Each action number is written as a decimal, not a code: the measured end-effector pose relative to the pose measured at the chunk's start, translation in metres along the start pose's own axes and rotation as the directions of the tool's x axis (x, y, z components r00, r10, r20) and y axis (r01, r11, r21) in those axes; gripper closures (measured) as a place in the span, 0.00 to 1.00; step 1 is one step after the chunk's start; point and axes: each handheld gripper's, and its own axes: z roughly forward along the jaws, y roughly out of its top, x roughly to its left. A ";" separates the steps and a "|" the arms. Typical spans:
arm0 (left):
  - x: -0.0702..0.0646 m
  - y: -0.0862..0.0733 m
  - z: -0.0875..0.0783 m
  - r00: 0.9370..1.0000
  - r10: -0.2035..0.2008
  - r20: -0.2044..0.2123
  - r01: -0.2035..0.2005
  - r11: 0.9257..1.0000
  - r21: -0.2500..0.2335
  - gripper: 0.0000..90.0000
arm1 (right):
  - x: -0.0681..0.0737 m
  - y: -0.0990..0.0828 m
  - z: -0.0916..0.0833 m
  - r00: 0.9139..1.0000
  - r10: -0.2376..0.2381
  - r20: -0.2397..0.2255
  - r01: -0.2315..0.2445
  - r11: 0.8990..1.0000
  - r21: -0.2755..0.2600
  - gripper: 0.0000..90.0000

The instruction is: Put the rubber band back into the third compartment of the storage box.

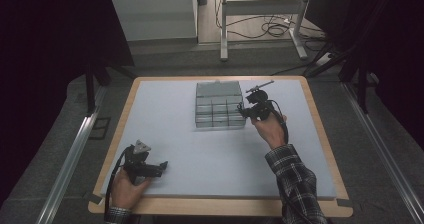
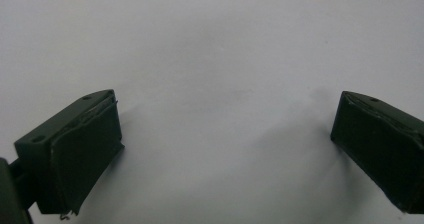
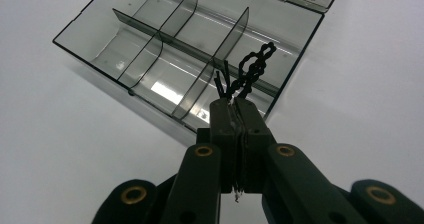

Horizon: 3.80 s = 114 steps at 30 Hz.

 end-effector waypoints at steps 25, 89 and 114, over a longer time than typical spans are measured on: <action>0.000 0.000 0.000 1.000 0.000 0.000 0.000 1.000 0.000 0.00 | -0.008 0.019 0.041 0.999 -0.006 0.035 0.006 1.000 -0.015 0.97; 0.000 0.000 0.000 1.000 0.008 0.000 -0.008 1.000 0.006 0.00 | 0.003 0.028 0.057 0.997 -0.050 0.065 0.053 0.997 -0.047 0.67; 0.000 0.000 0.000 1.000 0.001 0.000 -0.001 1.000 0.000 0.00 | 0.013 0.008 0.037 0.998 -0.063 0.022 0.065 0.995 -0.072 0.42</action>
